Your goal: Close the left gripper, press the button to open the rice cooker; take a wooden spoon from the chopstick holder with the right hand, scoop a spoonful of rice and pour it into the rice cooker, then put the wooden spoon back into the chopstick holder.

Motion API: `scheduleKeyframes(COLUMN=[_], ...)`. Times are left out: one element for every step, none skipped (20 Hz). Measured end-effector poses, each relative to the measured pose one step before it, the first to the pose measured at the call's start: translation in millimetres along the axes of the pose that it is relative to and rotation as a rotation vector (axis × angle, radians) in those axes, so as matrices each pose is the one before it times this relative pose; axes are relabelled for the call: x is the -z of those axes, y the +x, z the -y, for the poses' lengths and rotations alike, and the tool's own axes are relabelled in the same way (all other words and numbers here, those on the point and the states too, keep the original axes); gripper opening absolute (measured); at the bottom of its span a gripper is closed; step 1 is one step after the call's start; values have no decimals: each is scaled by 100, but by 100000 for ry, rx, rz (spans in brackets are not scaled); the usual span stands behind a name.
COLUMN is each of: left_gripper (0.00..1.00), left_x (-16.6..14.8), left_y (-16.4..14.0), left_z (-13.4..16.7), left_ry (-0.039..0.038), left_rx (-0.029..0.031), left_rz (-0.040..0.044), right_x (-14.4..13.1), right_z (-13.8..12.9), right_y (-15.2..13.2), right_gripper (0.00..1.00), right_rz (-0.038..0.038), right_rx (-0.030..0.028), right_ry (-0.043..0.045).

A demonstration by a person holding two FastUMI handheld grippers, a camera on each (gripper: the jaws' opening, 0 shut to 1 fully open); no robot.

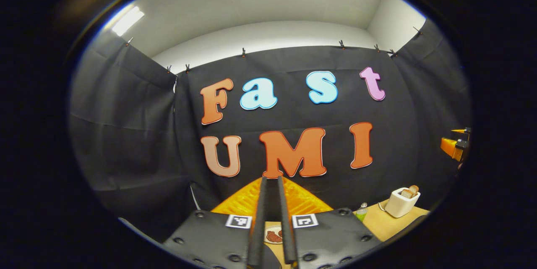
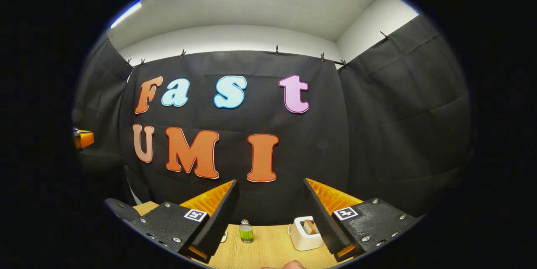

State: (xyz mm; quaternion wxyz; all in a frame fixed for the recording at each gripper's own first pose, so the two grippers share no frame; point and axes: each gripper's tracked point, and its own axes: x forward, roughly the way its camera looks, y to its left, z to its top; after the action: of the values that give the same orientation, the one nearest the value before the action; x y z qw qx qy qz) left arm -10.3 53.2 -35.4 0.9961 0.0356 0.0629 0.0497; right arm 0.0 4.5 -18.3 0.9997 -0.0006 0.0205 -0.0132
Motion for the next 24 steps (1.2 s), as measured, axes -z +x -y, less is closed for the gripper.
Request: scheduleKeyframes(left_gripper=[14, 8, 8, 8, 8, 8, 8, 9, 8, 8, 8, 8, 9, 9, 8, 8, 0, 8, 8, 7, 6, 6, 6, 6], left_x=[1108, 879, 1464, 1390, 1789, 1598, 1367, 1230, 1216, 1470, 1644, 1460, 1419, 1327, 1362, 1112, 1071, 790, 898, 819, 804, 671, 997, 675], left_y=[288, 234, 368, 312, 404, 379, 475, 454, 585, 361, 479, 500, 402, 380, 447, 431, 791, 746, 927, 867, 945, 826, 595, 730], left_z=[31, -575, -395, -231, -524, -714, -616, -299, -450, -356, -741, -548, -384, -372, -177, -340, -234, -233, 24, 118, -90, -22, -329, -165], left_ry=[327, -336, -278, -468, -227, 95, -536, -1053, -1422, -1341, -1449, -1376, -1459, -1910, -2078, -2130, -2126, -2568, -2706, -2754, -2508, -2287, -2246, -1871], left_rx=[669, -1324, -248, 288, -981, -1132, -794, -177, -223, 26, -602, -536, -241, -383, 255, -646, -205, -210, 771, 985, 745, 586, 452, 507], left_rz=[-4434, -4179, -5667, -6295, -6461, -6878, -6128, -5757, -5777, -5896, -5604, -5636, -5663, -5260, -5452, -5758, -5584, -4915, -4723, -4136, -4162, -3825, -3714, -3395], right_x=[229, 138, 209, 239, 166, 211, 271, 526, 494, 453, 497, 436, 397, 399, 289, 358, 370, 252, 297, 279, 395, 415, 406, 337], right_z=[-104, -43, -141, 72, -11, -15, -39, -8, 40, 33, 101, 130, -7, 142, 191, 210, 83, 75, 33, -70, -34, -13, 52, 48], right_y=[61, -89, -10, 10, -5, 75, 62, 3, -36, -99, -66, -101, -18, 52, 13, -123, -56, -76, -117, 2, 11, -73, -61, -122], right_gripper=[94, 94, 94, 94, 94, 94, 94, 94, 94, 94, 94, 94, 94, 94, 94, 94, 94, 94, 94, 94, 94, 94, 94, 94], right_rz=[-390, -413, -381, -430, -307, -459, -744, -1068, -1390, -1457, -1299, -1153, -1064, -971, -844, -650, -692, -705, -766, -882, -1053, -1061, -1049, -1110], right_rx=[121, -74, -174, -20, 137, 344, 139, 108, 39, 321, 321, 379, 433, 1024, 1292, 722, 690, 298, 307, 251, 284, 261, 297, 295], right_ry=[-256, -224, -322, -216, -129, -21, -4, -19, -120, -182, -198, -316, -262, -423, -520, -399, -285, -211, -152, -66, -55, -34, -89, -75])
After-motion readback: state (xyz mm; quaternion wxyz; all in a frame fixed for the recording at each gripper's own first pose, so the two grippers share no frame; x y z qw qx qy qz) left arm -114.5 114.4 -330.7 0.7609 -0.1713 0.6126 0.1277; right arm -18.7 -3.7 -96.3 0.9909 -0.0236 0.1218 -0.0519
